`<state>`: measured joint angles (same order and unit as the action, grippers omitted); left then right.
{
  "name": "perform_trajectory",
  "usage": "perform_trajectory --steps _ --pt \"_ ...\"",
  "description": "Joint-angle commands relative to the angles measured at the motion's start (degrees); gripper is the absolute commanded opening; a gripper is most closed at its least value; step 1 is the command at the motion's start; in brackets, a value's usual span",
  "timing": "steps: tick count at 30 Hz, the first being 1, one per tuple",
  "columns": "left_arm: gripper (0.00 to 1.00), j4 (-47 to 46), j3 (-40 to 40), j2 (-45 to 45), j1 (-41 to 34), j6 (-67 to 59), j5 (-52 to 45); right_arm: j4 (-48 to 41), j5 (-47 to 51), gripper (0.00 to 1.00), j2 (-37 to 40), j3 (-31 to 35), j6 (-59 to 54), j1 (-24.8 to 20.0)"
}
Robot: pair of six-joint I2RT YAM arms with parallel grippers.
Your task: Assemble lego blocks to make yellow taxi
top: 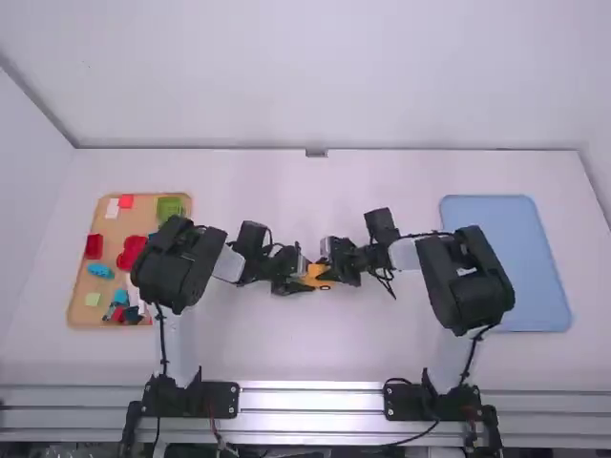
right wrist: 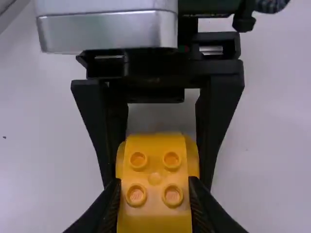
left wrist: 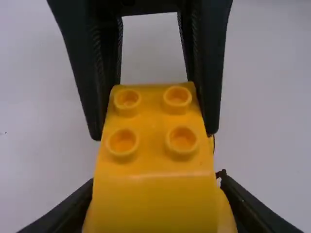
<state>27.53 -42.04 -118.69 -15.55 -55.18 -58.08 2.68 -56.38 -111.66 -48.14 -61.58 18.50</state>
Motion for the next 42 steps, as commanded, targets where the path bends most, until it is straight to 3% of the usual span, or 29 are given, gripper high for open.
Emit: perform_trajectory --steps 1,5,10,16,19,21,23,25,26,29,31,34,36,37,39,42 --pt "0.20 -1.4 1.1 -0.7 -0.6 0.2 3.6 -1.3 7.7 0.14 -0.9 0.2 0.7 2.7" --pt "0.20 -1.3 1.1 -0.7 -0.5 0.2 3.7 -4.7 10.6 0.08 -0.9 0.2 -4.8 3.9" --pt "0.19 -1.4 1.1 -0.7 -0.5 0.2 3.7 -3.1 12.8 0.09 -0.9 1.2 -3.2 4.1" --pt "0.18 -1.2 1.1 -0.7 -0.5 0.3 3.7 2.3 10.4 0.23 -0.8 1.5 2.2 2.3" --pt "0.17 -1.3 1.1 -0.7 -0.5 0.2 3.7 4.2 4.5 0.32 -0.7 0.9 3.9 0.9" --pt "0.16 -1.2 1.1 -0.7 -0.5 0.3 3.7 4.5 -2.6 0.54 -0.7 0.0 2.3 -1.2" --pt "0.16 -1.2 1.1 -0.7 -0.5 0.3 3.7 4.5 -6.8 0.58 -0.7 -0.7 0.9 -2.6" --pt "0.15 -1.2 1.1 -0.7 -0.5 0.2 3.7 4.8 -11.2 0.71 -0.7 -1.7 0.4 -3.9" --pt "0.15 -1.2 1.1 -0.7 -0.5 0.2 3.8 5.2 -15.5 0.82 -0.7 -2.6 0.0 -5.0" --pt "0.17 -1.2 1.1 -0.7 -0.5 0.3 4.5 6.1 -22.6 0.99 -0.1 -3.9 0.3 -7.5" --pt "0.27 -1.2 1.1 -0.7 -0.6 0.7 5.5 5.9 -23.6 0.98 0.8 -4.1 1.7 -9.2" --pt "0.68 -0.7 1.0 -0.7 -0.5 3.6 7.8 5.9 -16.2 0.98 2.4 -2.7 7.1 -12.1" --pt "0.78 -0.8 0.9 -0.7 -0.5 4.4 8.3 5.9 -13.3 0.98 2.8 -1.8 7.7 -12.7" --pt "0.99 -2.3 0.2 -0.2 -0.3 4.8 8.0 6.0 -9.3 0.98 3.1 0.3 7.2 -13.4" --pt "0.99 -4.7 -0.5 1.0 0.1 4.8 8.2 5.9 -7.5 0.98 3.1 1.9 6.0 -13.7" --pt "0.99 -16.7 -4.0 6.8 0.2 4.2 10.8 7.6 -6.4 0.98 3.1 6.7 6.0 -13.9"
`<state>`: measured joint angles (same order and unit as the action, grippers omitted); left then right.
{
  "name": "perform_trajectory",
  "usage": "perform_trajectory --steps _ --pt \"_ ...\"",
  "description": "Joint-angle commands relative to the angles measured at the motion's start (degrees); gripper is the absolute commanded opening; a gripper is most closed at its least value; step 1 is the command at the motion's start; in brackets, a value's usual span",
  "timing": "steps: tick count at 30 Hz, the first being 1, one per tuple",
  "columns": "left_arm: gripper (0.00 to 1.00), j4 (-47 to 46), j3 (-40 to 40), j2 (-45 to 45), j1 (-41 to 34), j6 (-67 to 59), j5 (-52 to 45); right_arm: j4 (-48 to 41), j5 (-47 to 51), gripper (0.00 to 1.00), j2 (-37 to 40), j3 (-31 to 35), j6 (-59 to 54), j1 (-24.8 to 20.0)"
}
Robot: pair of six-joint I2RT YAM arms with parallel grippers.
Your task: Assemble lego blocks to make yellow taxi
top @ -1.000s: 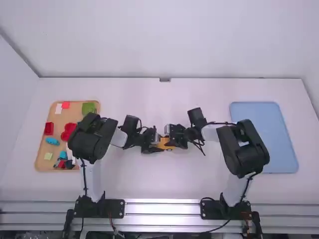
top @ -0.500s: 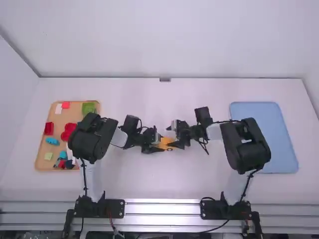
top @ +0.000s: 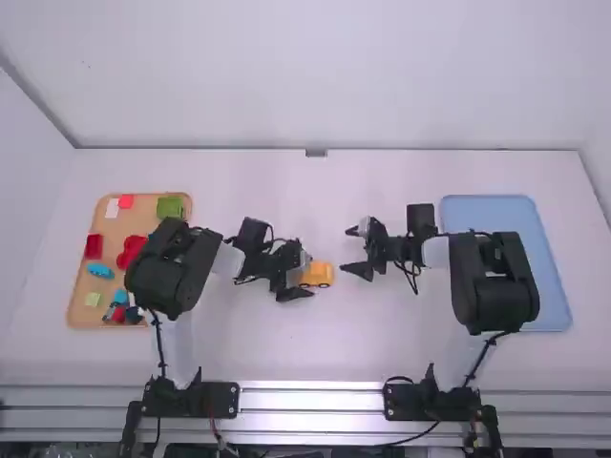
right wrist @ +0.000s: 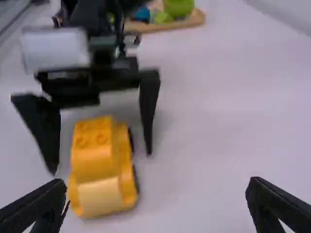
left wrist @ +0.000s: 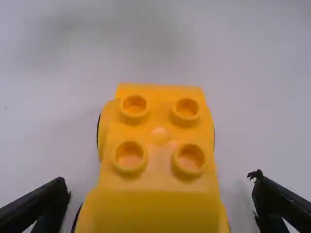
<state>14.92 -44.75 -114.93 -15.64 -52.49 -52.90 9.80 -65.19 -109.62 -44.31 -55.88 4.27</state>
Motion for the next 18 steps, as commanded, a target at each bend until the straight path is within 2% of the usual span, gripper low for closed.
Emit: perform_trajectory --steps 1,4,5,7,10,13,18 --pt "0.99 -7.1 -2.3 4.5 0.4 1.5 7.0 1.3 2.2 0.98 1.1 3.7 0.6 0.6" --pt "0.99 -23.8 -8.3 12.5 0.7 1.5 13.6 6.2 4.1 0.98 1.0 6.3 4.1 3.7" --pt "0.99 -26.7 -9.5 13.8 0.7 1.6 14.9 7.0 4.9 0.99 0.9 6.5 5.1 4.4" --pt "0.99 -39.5 -15.4 19.4 0.5 2.1 21.8 10.1 8.1 0.98 -0.3 6.0 8.0 8.3" --pt "0.99 -47.6 -20.3 24.2 1.5 6.7 24.2 12.4 9.9 0.98 -1.8 4.4 8.1 12.3" --pt "0.99 -48.6 -22.3 30.5 3.8 17.4 23.3 11.7 13.8 0.99 -2.9 1.5 9.3 16.3" --pt "0.99 -42.5 -17.6 40.9 6.0 28.7 26.4 6.1 20.7 0.98 -5.4 -3.8 8.9 20.7"
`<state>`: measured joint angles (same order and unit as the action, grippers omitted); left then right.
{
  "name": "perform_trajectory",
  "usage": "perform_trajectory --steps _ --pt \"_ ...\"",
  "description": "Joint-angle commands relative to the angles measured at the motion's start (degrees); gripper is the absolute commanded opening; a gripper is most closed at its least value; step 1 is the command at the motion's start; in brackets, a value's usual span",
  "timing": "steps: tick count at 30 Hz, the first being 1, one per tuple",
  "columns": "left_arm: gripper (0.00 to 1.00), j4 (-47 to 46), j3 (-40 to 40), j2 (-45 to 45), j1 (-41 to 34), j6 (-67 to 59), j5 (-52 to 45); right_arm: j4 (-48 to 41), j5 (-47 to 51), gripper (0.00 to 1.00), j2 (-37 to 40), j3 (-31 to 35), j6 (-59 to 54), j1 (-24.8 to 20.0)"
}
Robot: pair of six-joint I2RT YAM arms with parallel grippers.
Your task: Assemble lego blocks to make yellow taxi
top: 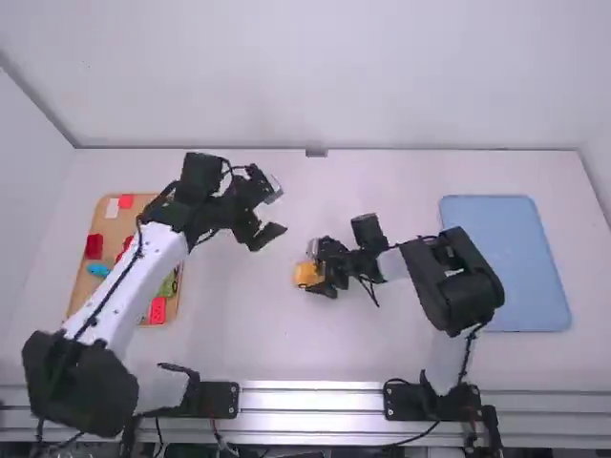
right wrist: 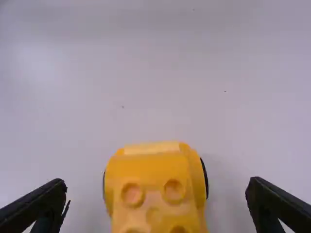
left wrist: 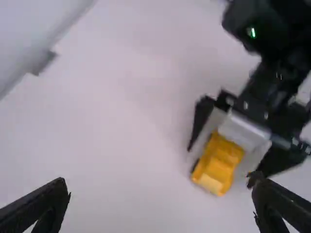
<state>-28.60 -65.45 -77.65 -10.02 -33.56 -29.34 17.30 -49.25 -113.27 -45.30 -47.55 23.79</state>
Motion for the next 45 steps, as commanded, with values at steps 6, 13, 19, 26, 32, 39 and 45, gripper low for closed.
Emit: perform_trajectory --steps 6,13,19,26,32,39,45 --pt "0.99 10.8 11.5 12.8 -0.7 25.6 19.7 -13.6 9.5 0.78 -2.2 -8.5 -4.6 3.0" --pt "0.99 25.4 23.9 20.5 -0.5 32.7 30.5 -39.5 22.7 0.50 -1.8 -21.0 -11.6 2.8" --pt "0.99 38.2 30.8 20.6 0.0 33.0 31.8 -64.1 40.1 0.46 -1.0 -34.4 -11.6 0.1" --pt "0.99 48.8 35.3 18.5 0.1 33.3 31.8 -77.5 56.8 0.36 1.5 -43.7 1.3 -9.3" --pt "0.99 50.8 35.6 17.5 0.4 37.2 32.0 -75.3 42.6 0.98 10.9 -41.1 -2.3 -23.7" --pt "0.99 50.8 35.6 17.3 0.0 37.2 31.9 -50.8 27.9 0.98 20.5 -25.1 3.6 -42.9" --pt "0.99 51.6 35.6 17.3 0.0 37.2 31.8 -38.2 18.3 0.98 20.8 -13.3 10.1 -56.0"
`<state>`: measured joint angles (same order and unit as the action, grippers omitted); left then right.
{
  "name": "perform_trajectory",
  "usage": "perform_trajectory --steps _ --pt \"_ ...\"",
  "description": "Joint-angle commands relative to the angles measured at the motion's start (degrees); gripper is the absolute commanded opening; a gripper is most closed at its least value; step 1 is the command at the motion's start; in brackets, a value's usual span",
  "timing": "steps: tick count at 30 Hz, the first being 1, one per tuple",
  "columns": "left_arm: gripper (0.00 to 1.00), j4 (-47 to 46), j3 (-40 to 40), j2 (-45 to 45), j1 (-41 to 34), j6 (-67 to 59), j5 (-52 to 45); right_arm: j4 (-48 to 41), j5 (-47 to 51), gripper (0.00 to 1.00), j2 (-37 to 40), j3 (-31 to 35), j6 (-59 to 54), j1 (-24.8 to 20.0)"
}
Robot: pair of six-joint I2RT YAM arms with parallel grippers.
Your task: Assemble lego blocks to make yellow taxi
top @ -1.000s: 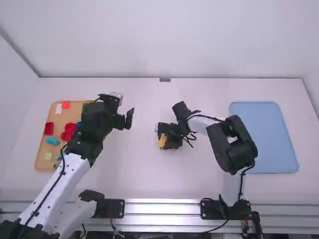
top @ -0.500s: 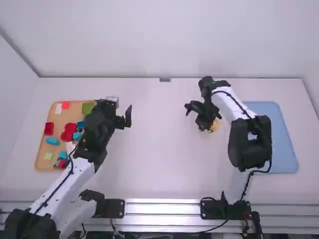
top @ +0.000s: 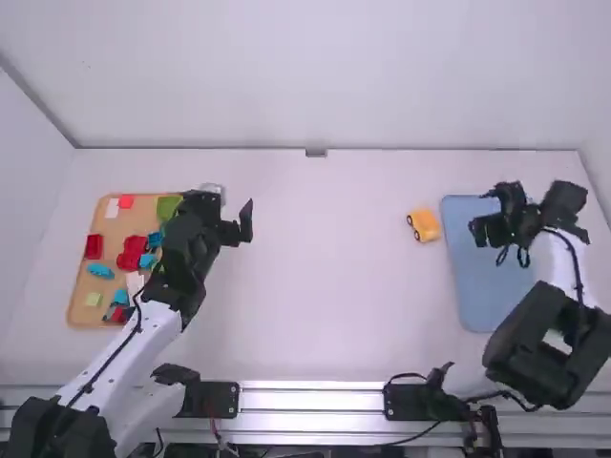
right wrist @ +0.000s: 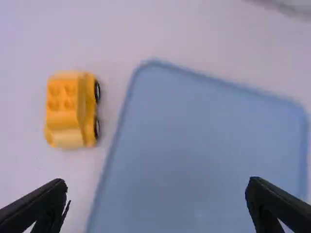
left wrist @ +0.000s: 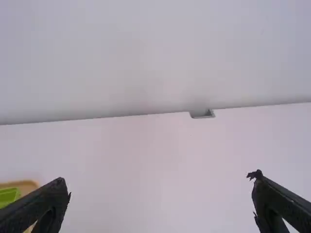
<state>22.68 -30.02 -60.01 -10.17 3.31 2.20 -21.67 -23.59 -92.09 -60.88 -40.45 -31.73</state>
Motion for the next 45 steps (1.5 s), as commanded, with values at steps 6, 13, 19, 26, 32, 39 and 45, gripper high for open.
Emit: perform_trajectory --steps 6,13,19,26,32,39,45 --pt "0.99 0.5 0.2 -0.4 0.0 0.3 0.2 10.1 -15.5 0.98 -0.4 9.5 3.2 -1.6" --pt "0.99 0.7 0.4 -1.7 0.4 0.3 0.2 20.3 -19.2 0.98 -0.4 13.4 3.0 10.2" --pt "0.99 0.7 0.4 -4.5 0.4 0.3 0.2 29.0 -4.2 0.98 -2.4 11.8 13.7 22.3" --pt "0.99 0.8 0.4 -6.8 0.4 0.3 0.3 20.2 0.4 0.98 -13.4 -1.1 16.5 26.7" --pt "0.99 0.5 0.4 -7.2 0.4 0.3 0.3 12.6 4.3 0.99 -21.9 -12.6 17.0 27.0" --pt "0.99 0.3 0.4 -7.2 0.4 0.3 0.2 2.2 7.7 1.00 -28.5 -19.6 16.0 27.3" --pt "0.99 0.3 0.4 -7.2 0.4 0.3 0.2 0.1 15.3 0.98 -30.8 -20.1 17.1 28.8"
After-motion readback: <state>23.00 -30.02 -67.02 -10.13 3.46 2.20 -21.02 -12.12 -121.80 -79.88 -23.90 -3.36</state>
